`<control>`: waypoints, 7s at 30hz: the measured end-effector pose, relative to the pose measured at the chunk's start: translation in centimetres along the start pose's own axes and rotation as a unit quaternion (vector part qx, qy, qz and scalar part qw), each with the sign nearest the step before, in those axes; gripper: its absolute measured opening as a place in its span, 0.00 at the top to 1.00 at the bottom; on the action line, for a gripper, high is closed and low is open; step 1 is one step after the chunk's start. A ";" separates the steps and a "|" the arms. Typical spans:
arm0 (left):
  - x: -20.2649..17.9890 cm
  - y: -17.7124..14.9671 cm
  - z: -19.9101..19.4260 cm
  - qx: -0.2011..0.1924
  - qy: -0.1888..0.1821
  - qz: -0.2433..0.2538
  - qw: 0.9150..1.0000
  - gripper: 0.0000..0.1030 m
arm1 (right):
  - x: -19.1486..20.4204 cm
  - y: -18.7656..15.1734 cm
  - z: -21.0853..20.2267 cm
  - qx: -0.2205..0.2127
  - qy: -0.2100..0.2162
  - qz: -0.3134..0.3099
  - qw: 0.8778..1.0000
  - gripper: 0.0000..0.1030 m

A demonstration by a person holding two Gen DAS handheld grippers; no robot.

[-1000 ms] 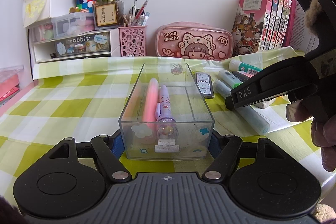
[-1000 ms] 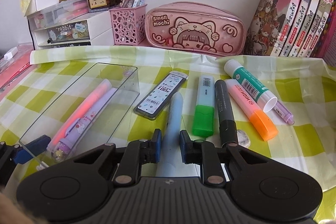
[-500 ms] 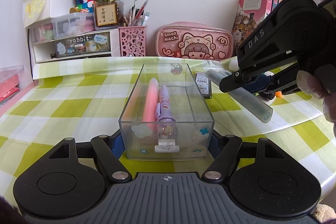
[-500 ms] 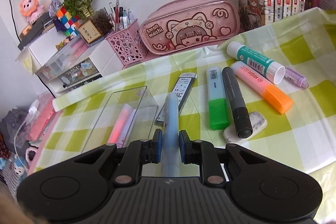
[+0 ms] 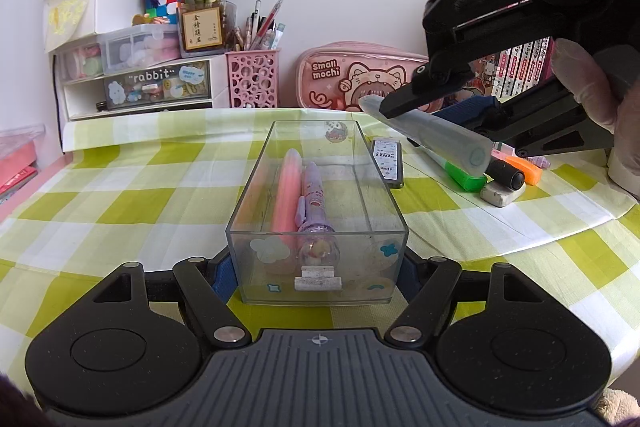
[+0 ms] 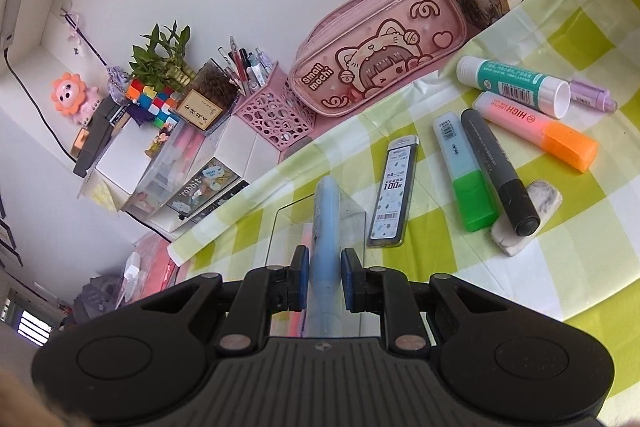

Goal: Organize stationery
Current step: 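Carry the light blue pen into the clear box and release it, then grasp the black marker with the right gripper, then lift the black marker and carry it over the clear box, then lower the black marker into the clear box and open the right gripper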

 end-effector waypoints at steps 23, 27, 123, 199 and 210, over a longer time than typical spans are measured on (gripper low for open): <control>0.0 0.0 0.0 0.000 0.000 0.000 1.000 0.29 | 0.9 -0.8 1.8 -0.002 -0.025 0.010 1.000 0.58; 0.0 0.0 0.0 0.000 0.000 0.000 1.000 0.29 | 1.0 -0.8 1.6 -0.006 -0.027 0.000 1.000 0.58; 0.0 0.1 0.1 -0.003 0.000 -0.001 1.000 0.30 | -5.9 -0.3 -3.0 0.004 -0.117 -0.098 0.988 0.59; -0.1 0.1 0.2 -0.003 0.000 -0.001 1.000 0.29 | 1.3 0.0 2.5 0.007 -0.004 -0.005 1.000 0.58; -0.1 0.1 0.2 -0.003 0.001 -0.001 1.000 0.29 | -1.1 1.5 -0.1 -0.037 -0.025 -0.001 0.999 0.37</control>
Point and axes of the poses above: each gripper's, at about its wrist camera, not at the fingertips, and z roughly the way its jaws point, x to its left, y to its top, the point moved 5 cm from there along z, roughly the way its jaws point, and after that the axes turned 1 degree about -y, right-handed, at the moved point
